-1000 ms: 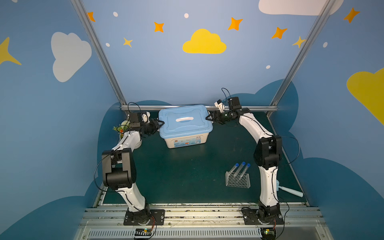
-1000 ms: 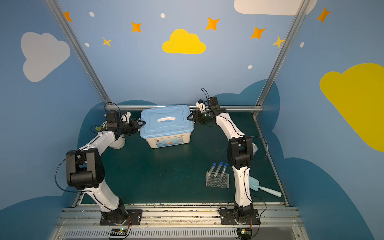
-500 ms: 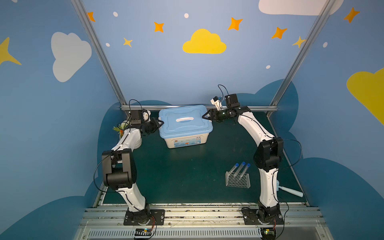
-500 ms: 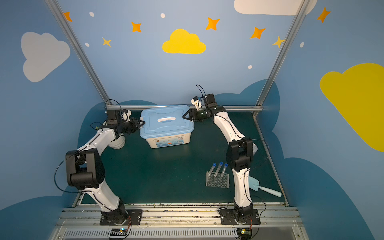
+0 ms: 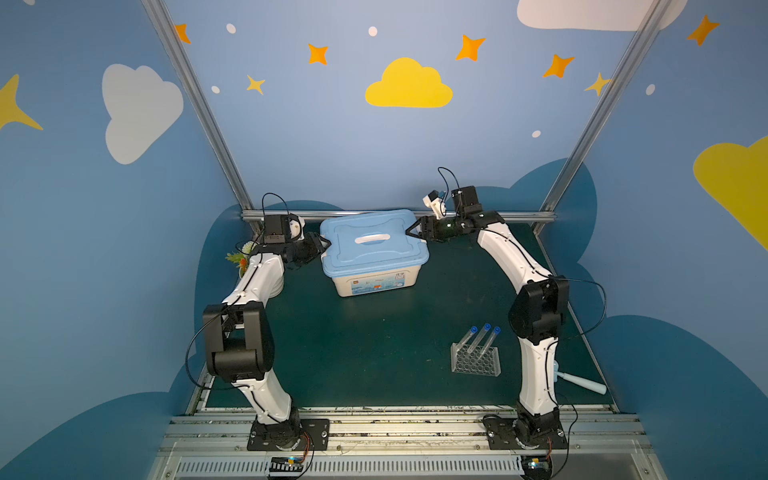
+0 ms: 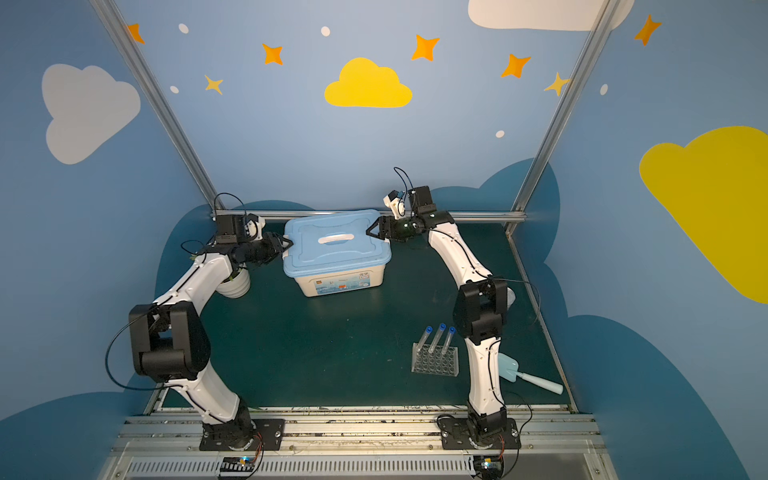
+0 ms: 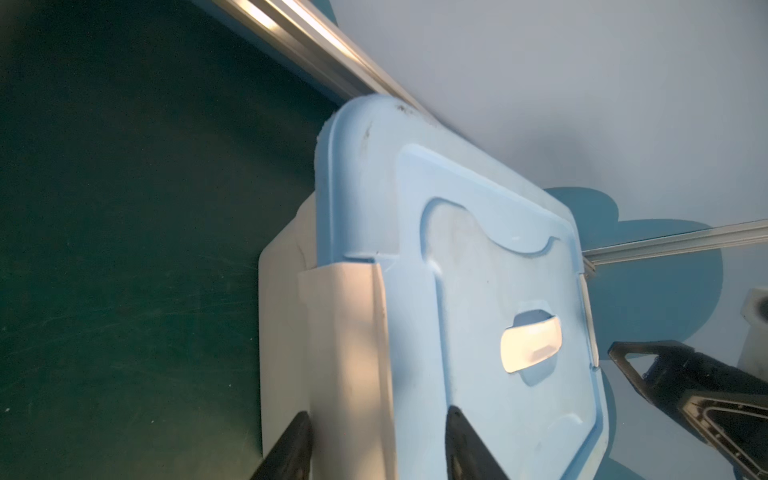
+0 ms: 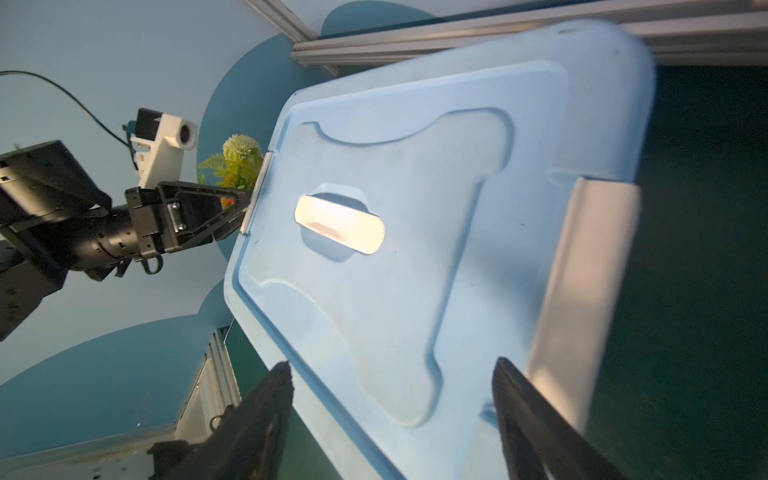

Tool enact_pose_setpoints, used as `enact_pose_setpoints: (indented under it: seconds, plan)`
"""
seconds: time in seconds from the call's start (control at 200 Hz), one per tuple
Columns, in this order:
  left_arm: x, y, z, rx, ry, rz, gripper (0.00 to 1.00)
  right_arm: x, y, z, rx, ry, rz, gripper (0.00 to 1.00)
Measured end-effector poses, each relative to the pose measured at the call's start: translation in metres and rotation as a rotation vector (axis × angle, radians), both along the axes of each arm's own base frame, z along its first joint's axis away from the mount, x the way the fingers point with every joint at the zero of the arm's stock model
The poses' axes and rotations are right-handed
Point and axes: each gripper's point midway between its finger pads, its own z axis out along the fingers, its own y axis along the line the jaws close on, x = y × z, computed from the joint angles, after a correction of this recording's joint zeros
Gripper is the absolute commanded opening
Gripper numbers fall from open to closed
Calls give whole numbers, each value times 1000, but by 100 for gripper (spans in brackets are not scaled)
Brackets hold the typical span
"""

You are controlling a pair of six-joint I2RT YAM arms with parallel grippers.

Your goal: Organize the chemistry lab equipment

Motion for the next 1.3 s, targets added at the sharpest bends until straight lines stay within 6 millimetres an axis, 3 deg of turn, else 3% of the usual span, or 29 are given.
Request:
enact_pose_setpoints:
  seconds: [0.275, 0.365, 0.471, 0.591, 0.716, 0.911, 1.041, 1.302]
  plan:
    - [2, -2, 7, 6, -19, -6, 58, 18, -31, -9, -32, -12, -83, 78]
    - [1, -3, 8, 10, -24, -12, 70, 16, -30, -13, -36, -3, -82, 79]
    - [-3, -3, 10, 22, -38, -15, 99, 16, -31, -15, -40, -10, -82, 81]
    - [-22, 1, 13, 53, -61, 12, 99, 1, -45, -31, -77, 6, -104, 82]
    - [-40, 11, 30, 115, -128, 58, 99, -17, -85, -33, -122, -11, -187, 84]
    - [-65, 40, 47, 237, -226, 191, 99, -36, -169, -9, -181, -147, -400, 84]
    - [-84, 61, 29, 319, -201, 298, 99, -55, -217, -16, -279, -218, -550, 86]
    - [-115, 90, -27, 427, -115, 437, 99, -106, -270, -76, -512, -242, -721, 87]
